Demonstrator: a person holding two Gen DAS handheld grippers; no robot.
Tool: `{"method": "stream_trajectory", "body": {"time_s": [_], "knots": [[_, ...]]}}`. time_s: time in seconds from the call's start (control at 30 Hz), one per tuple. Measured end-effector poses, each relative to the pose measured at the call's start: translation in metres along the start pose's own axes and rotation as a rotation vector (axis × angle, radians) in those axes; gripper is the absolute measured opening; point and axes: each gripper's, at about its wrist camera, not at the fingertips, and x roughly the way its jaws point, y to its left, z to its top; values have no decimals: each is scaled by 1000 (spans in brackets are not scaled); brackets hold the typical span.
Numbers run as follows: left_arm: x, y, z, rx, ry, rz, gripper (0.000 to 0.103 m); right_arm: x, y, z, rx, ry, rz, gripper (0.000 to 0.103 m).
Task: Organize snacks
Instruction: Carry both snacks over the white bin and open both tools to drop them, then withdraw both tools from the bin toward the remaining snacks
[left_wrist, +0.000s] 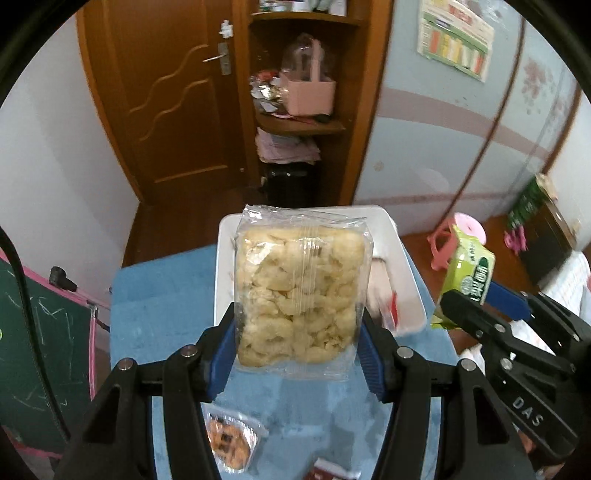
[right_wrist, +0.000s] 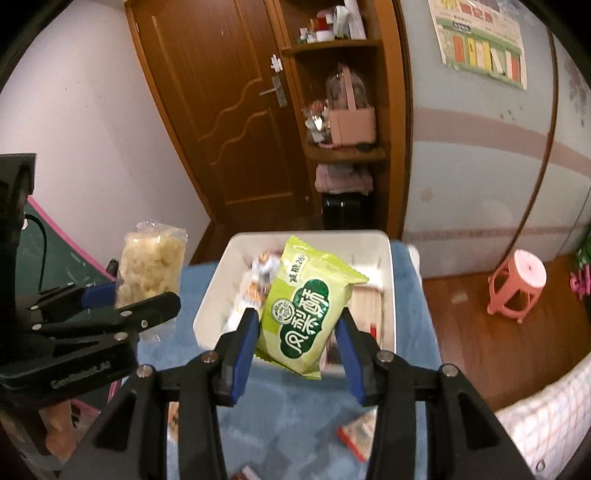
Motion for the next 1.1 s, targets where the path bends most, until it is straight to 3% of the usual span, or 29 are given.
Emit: {"method": "stream_trajectory", "body": {"time_s": [0.2, 0.47, 0.57, 0.6, 0.67, 0.77, 0.83, 0.9, 1.1], "knots": [[37, 7, 24, -22, 17, 57, 57, 39, -6, 27, -12, 33, -10, 43], [94, 0, 31, 15, 99, 107, 57, 92, -8, 25, -52, 156, -15, 44], [107, -8, 31, 64, 120, 148, 66, 106, -9, 20, -69, 187, -9, 44], [111, -9, 31, 82, 125, 195, 74, 109, -9, 19, -77, 190, -16, 45], [115, -8, 29, 88, 134, 232, 83, 112, -11, 17, -87, 203, -27, 54], [118, 0, 27, 59, 165, 192, 87, 111, -15, 12, -80, 213, -30, 68], [117, 6, 26, 33, 166, 178, 97, 108, -17, 10, -65, 211, -29, 69], [113, 12, 25, 15, 153, 171, 101, 103, -19, 8, -49, 204, -27, 69], [87, 17, 6, -5, 138, 155, 102, 85, -16, 0, -26, 189, -33, 69]]}}
